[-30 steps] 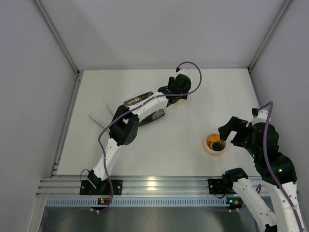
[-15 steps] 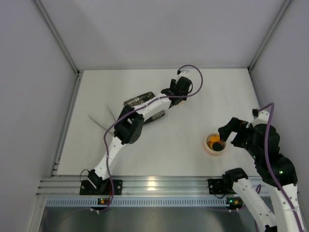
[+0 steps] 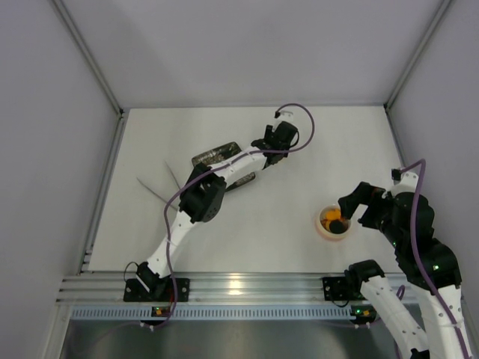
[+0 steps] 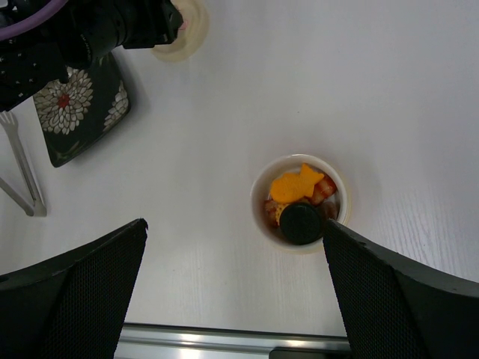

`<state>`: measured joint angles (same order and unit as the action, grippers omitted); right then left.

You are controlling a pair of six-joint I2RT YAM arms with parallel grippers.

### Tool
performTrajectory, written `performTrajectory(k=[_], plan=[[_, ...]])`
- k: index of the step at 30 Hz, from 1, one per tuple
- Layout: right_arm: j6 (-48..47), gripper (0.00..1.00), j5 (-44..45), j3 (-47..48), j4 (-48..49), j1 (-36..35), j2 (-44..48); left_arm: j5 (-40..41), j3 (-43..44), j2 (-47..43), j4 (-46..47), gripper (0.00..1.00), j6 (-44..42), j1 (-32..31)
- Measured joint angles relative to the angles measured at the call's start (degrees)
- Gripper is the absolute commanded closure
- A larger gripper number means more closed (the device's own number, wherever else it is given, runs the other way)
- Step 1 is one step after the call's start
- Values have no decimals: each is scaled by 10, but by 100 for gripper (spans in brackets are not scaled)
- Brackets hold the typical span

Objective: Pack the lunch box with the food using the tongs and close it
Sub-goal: Pick up the box lid from the center of the board.

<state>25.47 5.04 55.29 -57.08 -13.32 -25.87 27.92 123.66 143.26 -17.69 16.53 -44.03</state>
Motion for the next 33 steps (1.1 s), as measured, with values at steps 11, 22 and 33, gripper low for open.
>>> performTrajectory(k=[11,22,33], plan=[[0,1,0,0,0,0,0,0,0,14,0,59,8,5],[-4,1,0,-1,0,0,-2,0,0,15,0,80,9,8],[-4,0,0,-1,0,0,-2,0,0,14,2,100,4,11]])
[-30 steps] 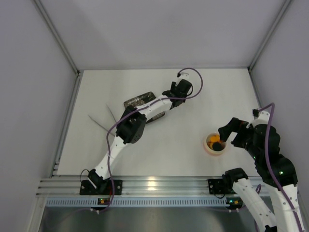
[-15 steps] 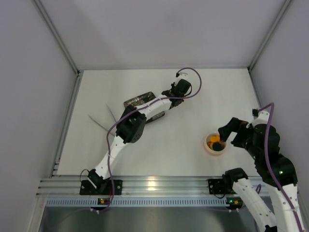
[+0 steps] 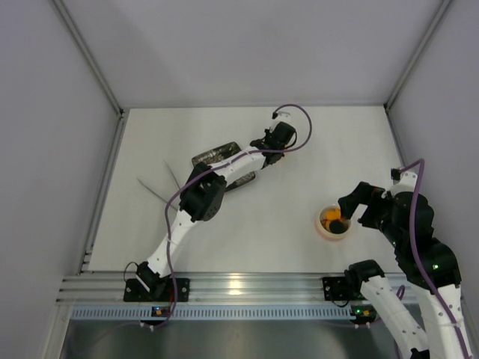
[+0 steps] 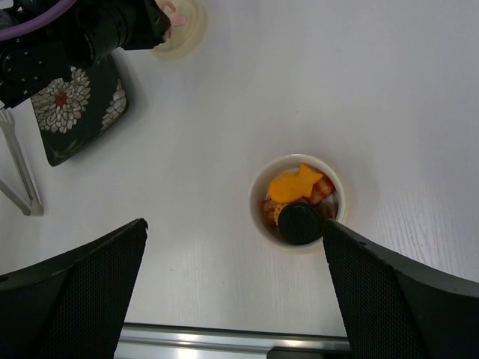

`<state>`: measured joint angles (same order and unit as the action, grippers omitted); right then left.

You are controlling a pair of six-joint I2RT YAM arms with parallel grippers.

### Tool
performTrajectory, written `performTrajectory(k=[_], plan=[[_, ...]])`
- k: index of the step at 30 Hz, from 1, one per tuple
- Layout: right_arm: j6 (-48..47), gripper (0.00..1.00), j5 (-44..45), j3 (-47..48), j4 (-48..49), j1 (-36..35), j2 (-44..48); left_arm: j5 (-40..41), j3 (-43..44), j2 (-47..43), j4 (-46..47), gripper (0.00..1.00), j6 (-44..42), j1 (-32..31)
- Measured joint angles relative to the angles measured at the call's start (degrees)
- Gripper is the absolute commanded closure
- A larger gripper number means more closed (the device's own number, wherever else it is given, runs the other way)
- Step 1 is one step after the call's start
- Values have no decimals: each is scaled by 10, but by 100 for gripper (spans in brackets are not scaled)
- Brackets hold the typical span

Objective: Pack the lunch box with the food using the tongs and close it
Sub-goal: Pick up the box lid from the center of the board.

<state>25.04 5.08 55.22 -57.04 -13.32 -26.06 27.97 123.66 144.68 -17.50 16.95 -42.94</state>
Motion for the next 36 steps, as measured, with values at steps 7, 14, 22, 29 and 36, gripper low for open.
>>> performTrajectory(k=[7,14,22,29,36], plan=[[0,1,4,0,0,0,0,0,-31,-23,9,100,-14,0],[0,1,13,0,0,0,0,-1,-53,-71,26,100,-36,0],[0,1,35,31,-6,0,-12,-16,-116,-171,41,100,-49,-12],[3,0,48,79,-14,0,-14,-37,-242,-304,50,100,-50,-63],[5,1,58,104,-36,0,-14,-62,-310,-381,51,100,-53,-160]])
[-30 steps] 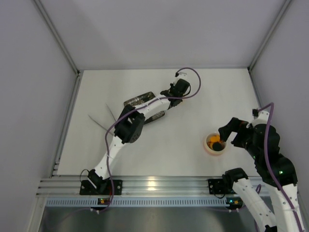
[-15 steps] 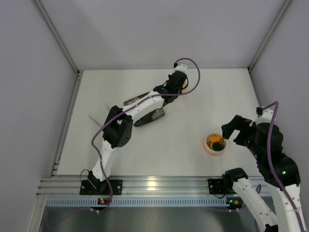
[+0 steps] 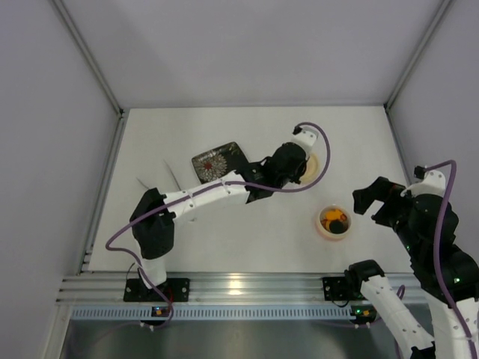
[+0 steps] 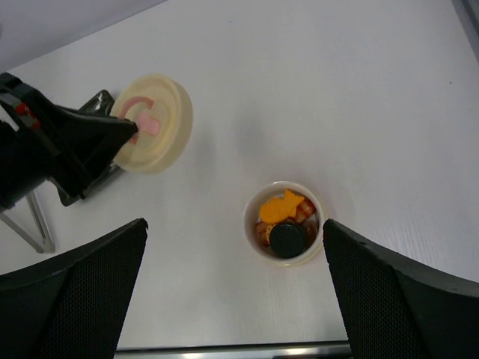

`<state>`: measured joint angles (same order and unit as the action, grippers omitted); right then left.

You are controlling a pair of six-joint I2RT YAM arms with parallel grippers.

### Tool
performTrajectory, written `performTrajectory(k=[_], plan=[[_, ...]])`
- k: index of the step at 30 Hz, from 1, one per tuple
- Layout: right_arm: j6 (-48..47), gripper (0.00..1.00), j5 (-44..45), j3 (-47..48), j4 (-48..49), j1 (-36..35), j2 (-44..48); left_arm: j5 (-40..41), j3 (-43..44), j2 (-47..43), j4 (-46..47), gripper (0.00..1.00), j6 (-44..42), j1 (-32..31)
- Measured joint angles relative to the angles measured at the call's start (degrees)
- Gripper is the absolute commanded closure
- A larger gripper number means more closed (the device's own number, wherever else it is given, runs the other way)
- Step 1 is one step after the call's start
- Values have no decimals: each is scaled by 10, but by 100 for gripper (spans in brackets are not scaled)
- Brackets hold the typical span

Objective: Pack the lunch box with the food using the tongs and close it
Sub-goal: Pick up the box lid from the center of the board, then close the box lid on the packing box.

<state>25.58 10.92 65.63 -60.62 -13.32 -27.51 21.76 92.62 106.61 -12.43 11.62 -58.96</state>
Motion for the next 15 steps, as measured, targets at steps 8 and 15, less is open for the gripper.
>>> performTrajectory(k=[8,15], plan=[[2,1,11,35,-19,0,0,-6,-23,-11,-1,100,0,-107],[5,0,11,47,-28,0,0,2,-17,19,1,100,1,-167]])
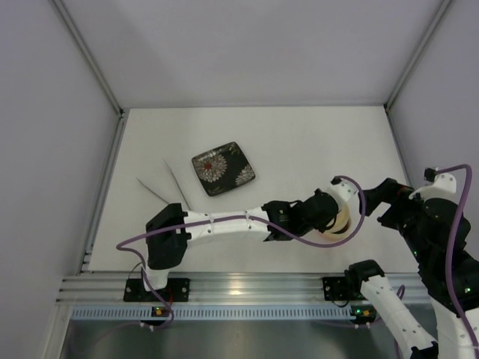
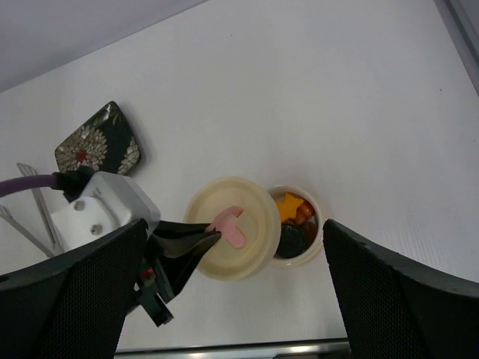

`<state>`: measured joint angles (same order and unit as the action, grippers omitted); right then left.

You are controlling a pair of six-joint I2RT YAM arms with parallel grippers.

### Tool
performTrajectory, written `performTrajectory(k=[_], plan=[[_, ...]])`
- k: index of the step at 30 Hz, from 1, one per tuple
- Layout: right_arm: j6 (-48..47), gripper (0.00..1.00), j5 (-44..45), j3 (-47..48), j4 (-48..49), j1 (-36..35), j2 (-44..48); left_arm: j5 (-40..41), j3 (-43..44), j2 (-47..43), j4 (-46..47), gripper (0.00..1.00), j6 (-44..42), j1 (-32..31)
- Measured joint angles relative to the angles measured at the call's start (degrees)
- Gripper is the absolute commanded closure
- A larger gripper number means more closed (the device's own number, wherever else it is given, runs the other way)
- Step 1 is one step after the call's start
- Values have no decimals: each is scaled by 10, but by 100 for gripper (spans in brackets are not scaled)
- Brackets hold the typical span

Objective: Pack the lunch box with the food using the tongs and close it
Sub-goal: Close the box lid on the packing box.

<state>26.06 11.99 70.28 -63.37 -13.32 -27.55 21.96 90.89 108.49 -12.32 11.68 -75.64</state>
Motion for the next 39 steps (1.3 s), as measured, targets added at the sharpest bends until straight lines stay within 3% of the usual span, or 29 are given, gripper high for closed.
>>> performTrajectory(k=[19,39], plan=[[0,1,7,0,-12,0,0,-3,95,121,8,100,2,-14],[0,1,9,-1,-26,0,0,6,106,168,12,100,3,-13]])
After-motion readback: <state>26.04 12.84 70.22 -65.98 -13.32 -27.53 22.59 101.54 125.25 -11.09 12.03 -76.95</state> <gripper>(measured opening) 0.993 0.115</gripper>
